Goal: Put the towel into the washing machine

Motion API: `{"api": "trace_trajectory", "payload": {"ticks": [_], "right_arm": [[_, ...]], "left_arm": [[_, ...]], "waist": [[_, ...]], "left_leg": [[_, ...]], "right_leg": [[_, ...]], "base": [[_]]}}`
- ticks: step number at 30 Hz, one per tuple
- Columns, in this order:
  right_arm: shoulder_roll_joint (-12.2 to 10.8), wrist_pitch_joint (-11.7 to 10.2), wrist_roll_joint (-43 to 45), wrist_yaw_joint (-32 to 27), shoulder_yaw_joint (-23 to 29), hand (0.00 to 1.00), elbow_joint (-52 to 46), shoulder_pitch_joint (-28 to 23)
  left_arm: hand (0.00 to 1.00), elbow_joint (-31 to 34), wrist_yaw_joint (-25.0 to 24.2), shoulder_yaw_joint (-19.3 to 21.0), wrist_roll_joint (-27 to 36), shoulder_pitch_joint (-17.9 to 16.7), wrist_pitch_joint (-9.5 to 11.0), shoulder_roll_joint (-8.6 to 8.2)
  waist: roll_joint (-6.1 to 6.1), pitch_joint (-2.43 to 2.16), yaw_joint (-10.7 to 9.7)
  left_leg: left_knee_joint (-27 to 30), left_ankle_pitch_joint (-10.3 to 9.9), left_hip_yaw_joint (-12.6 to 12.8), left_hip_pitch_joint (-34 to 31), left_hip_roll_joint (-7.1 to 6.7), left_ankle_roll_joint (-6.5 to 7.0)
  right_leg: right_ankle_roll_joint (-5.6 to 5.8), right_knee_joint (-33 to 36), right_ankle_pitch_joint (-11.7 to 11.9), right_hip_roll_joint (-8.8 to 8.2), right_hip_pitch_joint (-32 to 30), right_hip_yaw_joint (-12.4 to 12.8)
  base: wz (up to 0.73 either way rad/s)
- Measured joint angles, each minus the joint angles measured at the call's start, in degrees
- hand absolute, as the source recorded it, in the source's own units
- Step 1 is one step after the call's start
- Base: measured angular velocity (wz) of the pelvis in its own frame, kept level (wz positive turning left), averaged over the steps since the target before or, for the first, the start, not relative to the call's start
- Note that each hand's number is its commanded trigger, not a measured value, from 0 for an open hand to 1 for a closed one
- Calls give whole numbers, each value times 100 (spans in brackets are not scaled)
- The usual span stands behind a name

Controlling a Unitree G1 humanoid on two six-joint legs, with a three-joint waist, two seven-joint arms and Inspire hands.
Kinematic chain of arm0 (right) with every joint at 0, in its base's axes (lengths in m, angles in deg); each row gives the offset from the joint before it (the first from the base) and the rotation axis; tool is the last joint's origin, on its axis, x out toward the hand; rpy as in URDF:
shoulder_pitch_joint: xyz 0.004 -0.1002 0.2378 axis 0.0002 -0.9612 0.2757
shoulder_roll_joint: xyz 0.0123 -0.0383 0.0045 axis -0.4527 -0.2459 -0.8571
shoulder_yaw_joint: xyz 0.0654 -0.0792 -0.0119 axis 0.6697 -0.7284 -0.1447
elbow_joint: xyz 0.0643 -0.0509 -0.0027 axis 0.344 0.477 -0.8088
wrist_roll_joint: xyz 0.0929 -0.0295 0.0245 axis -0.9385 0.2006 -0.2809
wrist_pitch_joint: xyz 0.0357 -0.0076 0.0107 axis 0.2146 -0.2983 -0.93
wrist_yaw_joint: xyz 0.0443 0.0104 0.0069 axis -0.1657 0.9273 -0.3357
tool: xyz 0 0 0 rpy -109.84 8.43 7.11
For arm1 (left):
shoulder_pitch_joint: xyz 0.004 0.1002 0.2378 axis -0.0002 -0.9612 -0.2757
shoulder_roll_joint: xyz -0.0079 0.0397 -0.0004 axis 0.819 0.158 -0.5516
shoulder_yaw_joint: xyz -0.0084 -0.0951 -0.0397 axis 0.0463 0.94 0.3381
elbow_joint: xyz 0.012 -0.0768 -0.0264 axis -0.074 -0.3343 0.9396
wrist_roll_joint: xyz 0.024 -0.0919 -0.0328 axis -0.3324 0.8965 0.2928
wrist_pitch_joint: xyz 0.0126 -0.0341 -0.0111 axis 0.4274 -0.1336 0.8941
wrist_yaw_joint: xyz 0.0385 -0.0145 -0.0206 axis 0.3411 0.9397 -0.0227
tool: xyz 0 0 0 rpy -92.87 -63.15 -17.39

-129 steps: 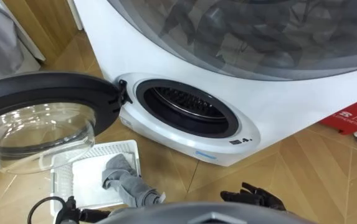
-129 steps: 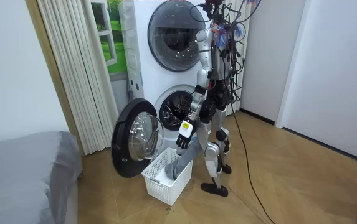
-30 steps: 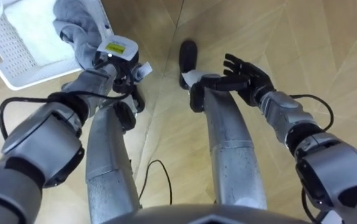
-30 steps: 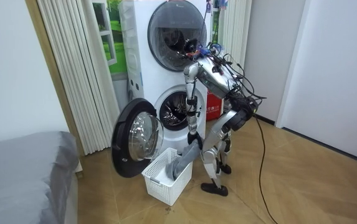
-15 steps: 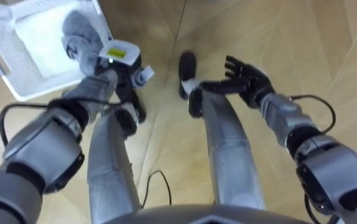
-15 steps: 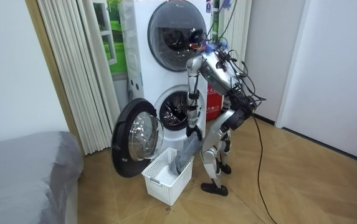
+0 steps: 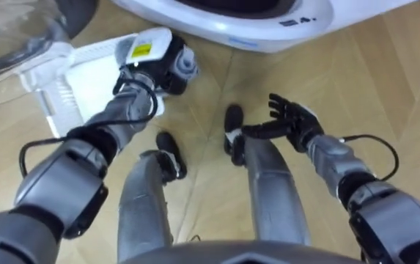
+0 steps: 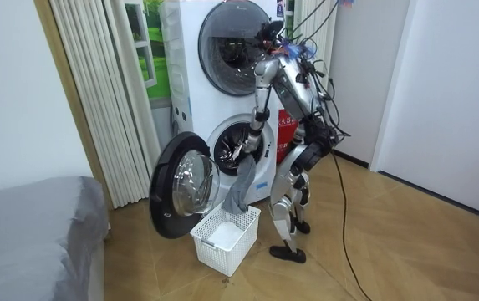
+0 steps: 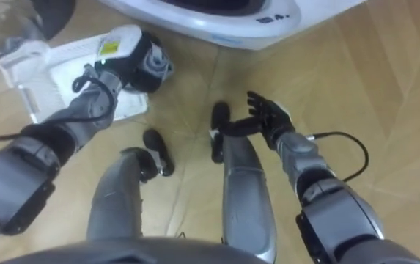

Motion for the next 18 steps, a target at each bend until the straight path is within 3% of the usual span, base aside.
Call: {"api": "trace_trajectory", "payload": {"ticks": [6, 8, 10, 13, 15, 18], "right_arm": [[-41, -140, 287, -18, -44, 0, -316, 48], [-71, -152, 374, 0, -116, 0, -305, 67], [-85, -185, 597, 31, -184, 0, -346, 50], [-88, -183, 748, 88, -210, 0, -347, 20], [-120, -177, 785, 155, -210, 0, -337, -2], [-115, -171, 862, 178, -199, 0, -330, -24]], "left_arm": [[100, 793, -364, 74, 1739, -66, 23, -187], [100, 842, -699, 87, 2646, -124, 125, -315], [100, 944, -1024, 78, 3346, -309, 193, -311], [100, 989, -1686, 100, 4504, -413, 193, -308], [100, 990, -2282, 87, 5266, -484, 190, -325], [100, 1017, -2896, -36, 5830, -605, 154, -372]], "waist": [[19, -13, 214], [16, -16, 314], [16, -28, 312], [-5, -69, 328], [-2, -141, 330], [36, -189, 302]], "left_leg": [[-27, 44, -8, 129, -60, 3], [-59, 46, -8, 288, -69, 4], [-114, 46, 7, 436, -71, 3], [-177, 61, 1, 537, -72, 13], [-148, 62, 10, 538, -44, 14], [-149, 64, 9, 600, -37, 12]], "right_leg": [[3, 18, -25, -96, 125, -79], [4, 5, -25, -106, 286, -84], [19, -25, -36, -104, 432, -76], [25, -92, -16, -86, 547, -84], [8, -113, 15, -69, 563, -105], [8, -146, 37, -55, 643, -132]], "base": [[6], [3], [0], [3], [-3], [-2]]}}
